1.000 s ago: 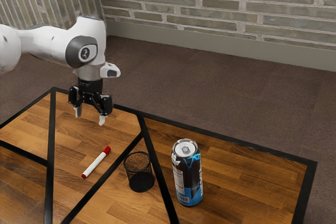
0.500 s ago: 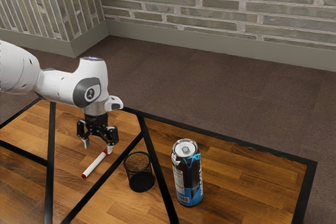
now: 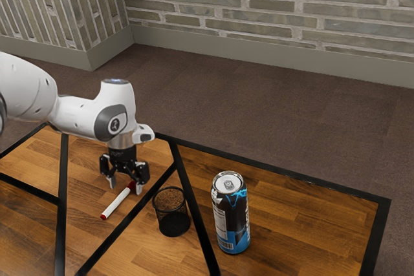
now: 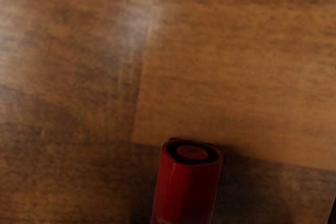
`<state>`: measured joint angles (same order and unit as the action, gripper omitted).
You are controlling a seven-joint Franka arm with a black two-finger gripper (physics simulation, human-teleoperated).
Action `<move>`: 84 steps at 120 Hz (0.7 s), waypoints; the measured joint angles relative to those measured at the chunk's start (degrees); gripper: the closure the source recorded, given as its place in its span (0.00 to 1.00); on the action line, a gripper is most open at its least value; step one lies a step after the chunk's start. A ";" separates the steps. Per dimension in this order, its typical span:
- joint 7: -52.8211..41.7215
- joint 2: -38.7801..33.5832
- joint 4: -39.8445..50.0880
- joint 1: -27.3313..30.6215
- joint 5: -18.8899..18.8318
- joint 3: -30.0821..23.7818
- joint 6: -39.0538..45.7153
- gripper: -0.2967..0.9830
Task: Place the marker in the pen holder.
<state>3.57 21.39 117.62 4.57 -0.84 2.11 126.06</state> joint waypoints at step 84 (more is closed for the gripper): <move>0.99 -0.17 -0.11 -0.08 -2.20 0.41 0.59 0.85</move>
<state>4.55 21.23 117.51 4.49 -3.04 2.52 126.65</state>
